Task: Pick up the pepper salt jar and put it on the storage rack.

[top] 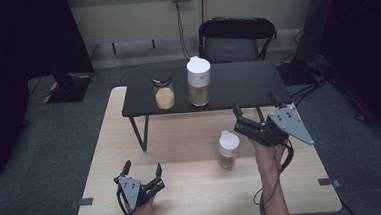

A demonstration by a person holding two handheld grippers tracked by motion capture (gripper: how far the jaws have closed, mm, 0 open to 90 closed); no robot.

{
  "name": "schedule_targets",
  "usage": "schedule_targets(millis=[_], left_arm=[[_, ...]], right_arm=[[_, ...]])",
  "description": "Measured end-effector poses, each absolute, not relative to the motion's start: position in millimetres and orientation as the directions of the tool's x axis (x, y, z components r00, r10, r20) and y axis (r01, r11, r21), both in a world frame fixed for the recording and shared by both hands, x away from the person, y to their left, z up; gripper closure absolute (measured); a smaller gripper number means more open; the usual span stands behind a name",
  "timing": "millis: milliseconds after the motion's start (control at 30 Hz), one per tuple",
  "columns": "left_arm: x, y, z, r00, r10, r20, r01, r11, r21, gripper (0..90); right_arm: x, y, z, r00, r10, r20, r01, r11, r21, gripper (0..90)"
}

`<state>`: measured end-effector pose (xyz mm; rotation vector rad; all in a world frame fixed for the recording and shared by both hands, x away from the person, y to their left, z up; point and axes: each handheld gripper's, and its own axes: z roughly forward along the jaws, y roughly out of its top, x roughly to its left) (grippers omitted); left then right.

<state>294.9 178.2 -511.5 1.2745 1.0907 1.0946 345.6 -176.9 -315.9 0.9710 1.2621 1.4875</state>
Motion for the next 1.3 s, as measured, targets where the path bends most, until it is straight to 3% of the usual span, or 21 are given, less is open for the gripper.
schedule_targets(millis=[800,1300], left_arm=[[295,178,-512,0.152,0.988,-0.001,-0.005,0.002,1.0,1.2],[295,178,-512,0.147,0.989,-0.001,-0.007,0.002,1.0,1.2]], right_arm=[[321,-192,-349,-0.196,0.979,-0.053,-0.132,0.027,0.991,0.0],[305,-206,-379,-0.174,0.985,-0.017,-0.104,-0.001,0.995,0.0]])
